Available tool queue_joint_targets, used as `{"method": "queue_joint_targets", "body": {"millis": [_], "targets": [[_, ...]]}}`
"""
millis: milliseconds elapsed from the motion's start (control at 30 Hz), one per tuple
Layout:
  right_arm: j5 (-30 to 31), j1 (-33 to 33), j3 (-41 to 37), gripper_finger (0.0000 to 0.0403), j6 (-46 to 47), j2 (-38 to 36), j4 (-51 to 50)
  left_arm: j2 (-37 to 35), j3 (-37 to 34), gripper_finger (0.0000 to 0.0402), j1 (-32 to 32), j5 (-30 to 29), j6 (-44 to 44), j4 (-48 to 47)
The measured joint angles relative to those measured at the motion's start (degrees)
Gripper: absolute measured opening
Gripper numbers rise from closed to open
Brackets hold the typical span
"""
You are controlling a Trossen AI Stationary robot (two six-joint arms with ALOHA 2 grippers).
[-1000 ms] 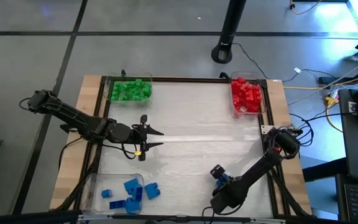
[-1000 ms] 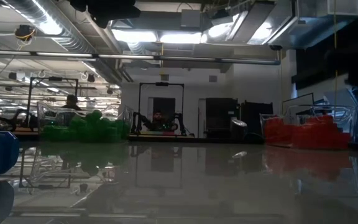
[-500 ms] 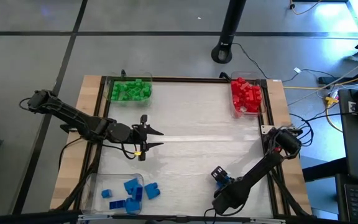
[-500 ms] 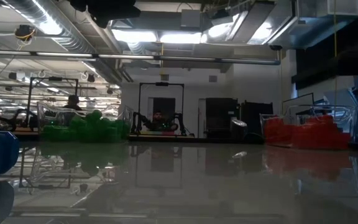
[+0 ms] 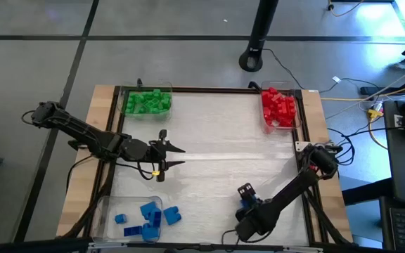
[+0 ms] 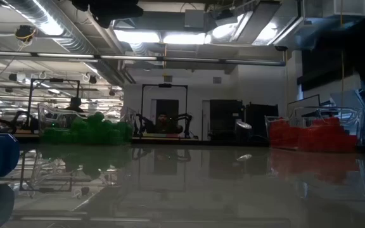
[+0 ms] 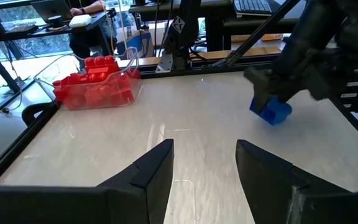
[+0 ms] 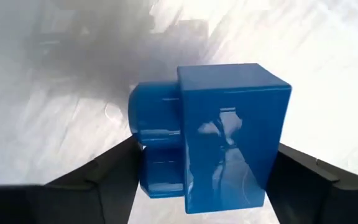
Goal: Sort blocks
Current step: Put the blue game piece into the bottom transparent bin
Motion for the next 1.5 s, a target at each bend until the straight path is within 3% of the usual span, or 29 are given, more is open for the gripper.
{"method": "queue_joint_targets", "body": {"millis": [133,433,667,1033,1500], "targets": [[2.0,-0.5,4.6,0.0271,0.0,0.0,-0.6,-1.0,0.0,0.0164,-0.1,0.0,-0.5,-0.2],[11.5,-5.5,16.4,0.0286,-0.2,-0.1,-1.7,-10.8,0.0,0.0164,-3.7,0.0,-0.7,-0.4],[17.5,-10.7,20.7,0.0275,-11.0,-0.2,13.7,-22.4,0.0,0.0164,-5.7,0.0,-1.0,-0.7],[8.4,-18.8,20.8,0.0278,-32.1,5.1,54.4,-31.2,0.0,0.0164,-5.3,-1.9,-2.0,-6.9],[-5.9,-23.4,20.8,0.0283,-32.9,16.8,93.4,-31.1,0.0,0.0164,-5.3,-2.6,-2.8,-8.4]]}}
